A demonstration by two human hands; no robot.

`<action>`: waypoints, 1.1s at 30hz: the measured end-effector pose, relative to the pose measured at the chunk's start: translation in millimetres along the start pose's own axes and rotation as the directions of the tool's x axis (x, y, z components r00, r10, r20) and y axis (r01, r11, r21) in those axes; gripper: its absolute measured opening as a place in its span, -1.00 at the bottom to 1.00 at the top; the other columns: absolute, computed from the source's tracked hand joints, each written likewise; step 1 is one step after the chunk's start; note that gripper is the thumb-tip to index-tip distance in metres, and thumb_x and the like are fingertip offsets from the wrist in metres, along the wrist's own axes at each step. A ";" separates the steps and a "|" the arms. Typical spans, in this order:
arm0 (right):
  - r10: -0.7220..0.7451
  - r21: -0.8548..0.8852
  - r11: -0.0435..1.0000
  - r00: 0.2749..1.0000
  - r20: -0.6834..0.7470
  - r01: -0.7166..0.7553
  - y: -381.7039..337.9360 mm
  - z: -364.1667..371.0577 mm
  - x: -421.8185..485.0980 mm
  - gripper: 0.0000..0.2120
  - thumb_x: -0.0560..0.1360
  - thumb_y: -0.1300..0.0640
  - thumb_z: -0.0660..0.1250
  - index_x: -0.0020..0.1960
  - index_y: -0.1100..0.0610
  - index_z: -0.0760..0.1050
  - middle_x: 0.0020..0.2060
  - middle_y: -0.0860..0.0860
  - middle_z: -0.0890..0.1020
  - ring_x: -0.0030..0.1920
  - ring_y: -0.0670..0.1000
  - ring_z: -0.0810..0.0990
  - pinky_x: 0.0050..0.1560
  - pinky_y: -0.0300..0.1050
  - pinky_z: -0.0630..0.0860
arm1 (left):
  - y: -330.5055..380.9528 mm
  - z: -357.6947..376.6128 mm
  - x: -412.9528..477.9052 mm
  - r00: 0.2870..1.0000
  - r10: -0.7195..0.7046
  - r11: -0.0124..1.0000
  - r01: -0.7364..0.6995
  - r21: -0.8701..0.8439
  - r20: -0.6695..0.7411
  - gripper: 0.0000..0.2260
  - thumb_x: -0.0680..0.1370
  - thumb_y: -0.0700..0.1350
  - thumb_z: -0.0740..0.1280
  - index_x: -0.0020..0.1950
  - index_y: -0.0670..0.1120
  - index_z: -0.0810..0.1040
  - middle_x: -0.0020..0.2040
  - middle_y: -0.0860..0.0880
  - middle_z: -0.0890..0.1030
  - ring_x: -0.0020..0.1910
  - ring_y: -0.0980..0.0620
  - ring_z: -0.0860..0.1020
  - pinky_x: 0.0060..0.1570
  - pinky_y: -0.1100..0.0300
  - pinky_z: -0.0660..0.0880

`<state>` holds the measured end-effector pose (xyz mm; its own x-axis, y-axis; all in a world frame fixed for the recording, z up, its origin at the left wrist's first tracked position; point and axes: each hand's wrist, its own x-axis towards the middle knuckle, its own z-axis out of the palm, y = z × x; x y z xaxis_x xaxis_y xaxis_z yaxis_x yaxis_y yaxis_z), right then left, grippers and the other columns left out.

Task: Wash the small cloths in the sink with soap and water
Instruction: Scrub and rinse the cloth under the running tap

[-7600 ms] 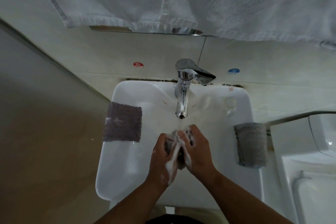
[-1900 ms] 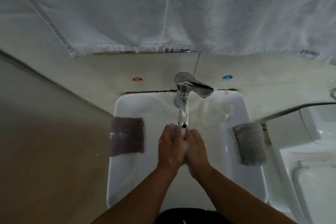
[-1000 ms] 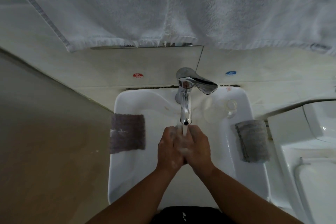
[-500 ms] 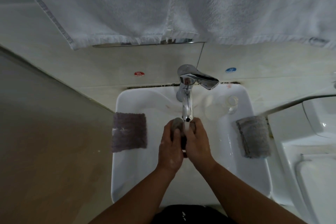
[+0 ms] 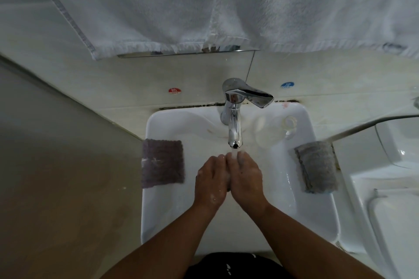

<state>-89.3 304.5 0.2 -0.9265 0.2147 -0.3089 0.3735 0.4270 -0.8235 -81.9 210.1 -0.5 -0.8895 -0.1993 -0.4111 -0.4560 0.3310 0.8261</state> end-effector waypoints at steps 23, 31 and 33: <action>-0.062 -0.205 0.976 0.998 0.028 0.066 0.6 -2.0 14.3 -0.84 0.56 0.02 0.40 -0.14 0.03 0.47 -0.34 -0.18 0.51 -0.33 -0.14 0.53 -0.16 -0.18 0.53 | 14.9 5.8 2.3 0.991 0.123 0.971 -0.131 0.201 0.053 -0.68 0.66 -0.01 0.07 0.24 -0.14 0.49 0.08 -0.08 0.59 0.08 -0.14 0.57 0.12 -0.07 0.54; 0.048 0.048 0.998 0.999 0.009 -0.049 -4.2 -1.7 6.1 -0.72 0.65 -0.02 0.23 -0.21 0.00 0.41 -0.40 -0.06 0.50 -0.42 -0.16 0.47 -0.36 -0.29 0.36 | 8.0 7.5 11.8 1.000 -0.019 0.999 0.019 -0.048 -0.004 -0.74 0.70 0.06 0.11 -0.05 0.03 0.52 -0.14 0.03 0.61 -0.12 0.05 0.59 -0.03 -0.04 0.55; 0.046 0.207 0.977 0.996 0.073 -0.061 -2.5 -4.5 3.4 -0.89 0.65 0.03 0.28 -0.03 0.02 0.50 -0.32 -0.01 0.59 -0.36 -0.18 0.55 -0.33 -0.29 0.47 | 9.0 4.5 7.6 1.000 -0.002 0.995 0.005 -0.103 0.028 -0.85 0.70 0.02 0.16 0.11 0.09 0.51 0.00 0.07 0.61 -0.02 0.10 0.61 0.03 0.02 0.61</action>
<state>-93.2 308.0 3.4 -0.9090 0.1697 -0.3808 0.4118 0.2225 -0.8837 -92.8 215.7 2.1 -0.8892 -0.1742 -0.4230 -0.4546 0.2329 0.8597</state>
